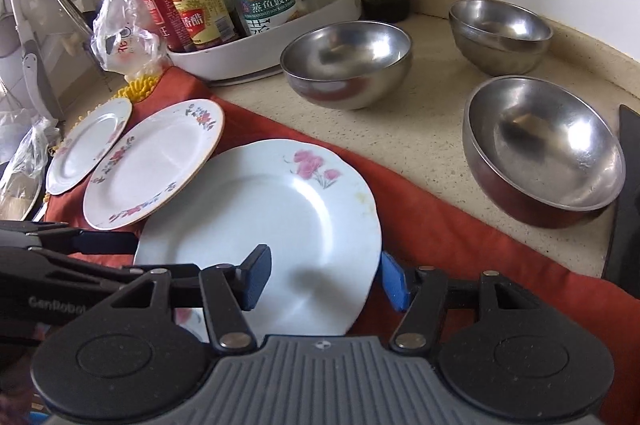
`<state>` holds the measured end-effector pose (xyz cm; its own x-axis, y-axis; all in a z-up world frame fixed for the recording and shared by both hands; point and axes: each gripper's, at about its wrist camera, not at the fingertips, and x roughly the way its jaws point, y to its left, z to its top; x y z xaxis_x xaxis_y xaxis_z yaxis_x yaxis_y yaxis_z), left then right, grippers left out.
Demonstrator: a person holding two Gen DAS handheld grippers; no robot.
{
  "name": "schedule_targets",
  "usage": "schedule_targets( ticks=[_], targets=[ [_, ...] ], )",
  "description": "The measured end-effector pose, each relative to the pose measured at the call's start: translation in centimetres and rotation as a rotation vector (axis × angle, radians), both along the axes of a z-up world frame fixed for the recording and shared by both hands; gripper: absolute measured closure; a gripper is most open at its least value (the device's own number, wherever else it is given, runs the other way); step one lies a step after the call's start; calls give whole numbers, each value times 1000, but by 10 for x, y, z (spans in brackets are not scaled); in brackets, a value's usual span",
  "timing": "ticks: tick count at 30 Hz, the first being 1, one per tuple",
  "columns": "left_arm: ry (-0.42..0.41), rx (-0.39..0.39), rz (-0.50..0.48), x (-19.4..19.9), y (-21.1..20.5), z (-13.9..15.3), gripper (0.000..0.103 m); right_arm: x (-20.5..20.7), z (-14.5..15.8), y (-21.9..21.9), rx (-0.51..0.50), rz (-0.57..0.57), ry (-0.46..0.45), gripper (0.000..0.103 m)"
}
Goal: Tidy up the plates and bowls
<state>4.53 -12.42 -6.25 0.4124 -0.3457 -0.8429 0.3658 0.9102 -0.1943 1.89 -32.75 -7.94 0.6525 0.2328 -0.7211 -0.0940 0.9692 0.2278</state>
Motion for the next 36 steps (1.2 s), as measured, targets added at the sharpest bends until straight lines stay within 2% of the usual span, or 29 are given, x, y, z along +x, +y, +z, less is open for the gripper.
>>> schedule_targets(
  ticks=[5,10,12,14,16,18,23,28,36],
  targets=[
    [-4,31,-11,3,-12,0,11,5,-1,-5,11,-2,8,54],
    [1,69,-83,-10,-18,4,12,-21,3,-10,-2,-2,52,56],
    [-5,86,-121,-13,-21,3,11,-30,4,-15,23,1,79,56],
    [-10,85,-129,-11,-23,3,10,-35,4,-21,54,2,89,56],
    [-13,92,-127,-10,-23,2,8,-36,5,-24,39,-15,65,56],
    [-32,126,-113,-8,-26,0,7,-33,4,-25,48,-28,57,56],
    [-51,111,-100,-6,-26,-3,6,-33,-2,-20,57,-47,24,55],
    [-66,111,-114,-10,-29,-1,10,-36,-1,-18,42,-36,27,60],
    [-74,112,-135,-17,-36,6,10,-49,2,-20,32,-47,36,61]
  ],
)
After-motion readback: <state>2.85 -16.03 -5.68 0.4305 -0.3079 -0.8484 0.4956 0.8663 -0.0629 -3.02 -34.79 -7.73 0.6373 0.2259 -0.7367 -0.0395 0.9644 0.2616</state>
